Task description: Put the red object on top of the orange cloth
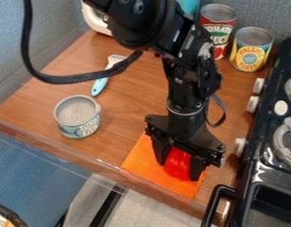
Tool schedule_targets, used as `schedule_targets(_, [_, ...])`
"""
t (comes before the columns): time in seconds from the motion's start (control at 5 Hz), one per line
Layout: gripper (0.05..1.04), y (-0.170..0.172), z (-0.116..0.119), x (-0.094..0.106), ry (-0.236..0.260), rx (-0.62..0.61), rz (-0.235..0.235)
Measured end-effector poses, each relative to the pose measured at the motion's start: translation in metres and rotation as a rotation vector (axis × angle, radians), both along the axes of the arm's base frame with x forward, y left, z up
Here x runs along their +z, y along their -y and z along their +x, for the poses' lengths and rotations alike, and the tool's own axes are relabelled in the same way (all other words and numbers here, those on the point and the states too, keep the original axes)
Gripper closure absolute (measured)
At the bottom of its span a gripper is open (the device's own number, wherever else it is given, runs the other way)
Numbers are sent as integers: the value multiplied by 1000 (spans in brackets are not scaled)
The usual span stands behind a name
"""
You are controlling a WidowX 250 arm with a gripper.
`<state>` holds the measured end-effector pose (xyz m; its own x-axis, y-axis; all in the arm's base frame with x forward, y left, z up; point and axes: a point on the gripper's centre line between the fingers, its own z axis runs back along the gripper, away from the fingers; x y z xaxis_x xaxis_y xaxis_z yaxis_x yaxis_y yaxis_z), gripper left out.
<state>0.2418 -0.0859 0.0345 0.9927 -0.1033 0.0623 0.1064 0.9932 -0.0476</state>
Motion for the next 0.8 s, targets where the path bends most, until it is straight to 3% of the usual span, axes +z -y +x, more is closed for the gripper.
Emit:
schedule_targets(0.2, [267, -3, -4, 1, -6, -6, 10])
schedule_targets(0.4, [79, -4, -7, 22, 23, -2, 3])
schedule_targets(0.8, [84, -1, -8, 70, 59, -5, 4])
